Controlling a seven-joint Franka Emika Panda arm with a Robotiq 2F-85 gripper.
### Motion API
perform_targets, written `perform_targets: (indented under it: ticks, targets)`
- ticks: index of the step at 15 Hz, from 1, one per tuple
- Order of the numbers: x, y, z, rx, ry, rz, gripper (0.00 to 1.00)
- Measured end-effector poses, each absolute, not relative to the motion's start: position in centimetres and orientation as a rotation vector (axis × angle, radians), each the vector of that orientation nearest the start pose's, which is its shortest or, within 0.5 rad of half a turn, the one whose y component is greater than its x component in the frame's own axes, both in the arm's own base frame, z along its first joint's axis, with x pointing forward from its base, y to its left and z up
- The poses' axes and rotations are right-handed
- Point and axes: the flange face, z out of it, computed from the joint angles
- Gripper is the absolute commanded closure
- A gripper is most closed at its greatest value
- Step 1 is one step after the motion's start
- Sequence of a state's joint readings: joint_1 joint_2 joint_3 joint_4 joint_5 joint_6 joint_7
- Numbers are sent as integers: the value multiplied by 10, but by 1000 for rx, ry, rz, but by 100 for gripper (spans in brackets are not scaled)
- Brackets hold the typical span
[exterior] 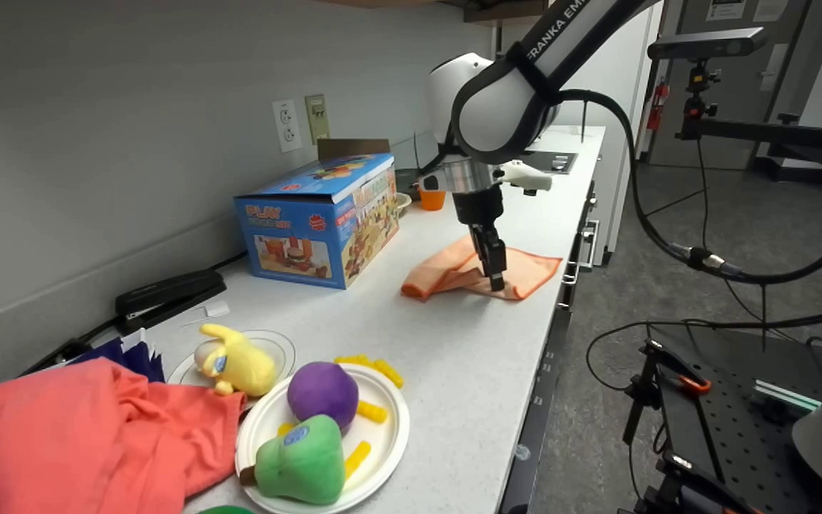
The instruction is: Unfold the cloth on the counter
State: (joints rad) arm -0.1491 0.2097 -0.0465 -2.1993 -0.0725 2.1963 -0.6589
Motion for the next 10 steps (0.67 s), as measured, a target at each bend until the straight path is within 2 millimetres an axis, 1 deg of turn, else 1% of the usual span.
perform_targets:
  ticks: [1, 2, 4, 5, 6, 7, 8, 10]
  targets:
    - [518, -105, 272, -2992, -783, 341, 95]
    - [518, -105, 272, -2993, -783, 340, 100]
    - [518, -105, 273, -2994, -784, 338, 100]
    - [519, -105, 274, -2996, -786, 336, 72]
    - [519, -106, 275, -3006, -796, 338, 70]
    - [520, -107, 278, -3021, -808, 345, 64]
    - [520, -107, 280, -3035, -818, 349, 55]
    - [521, -108, 284, -3057, -822, 350, 42]
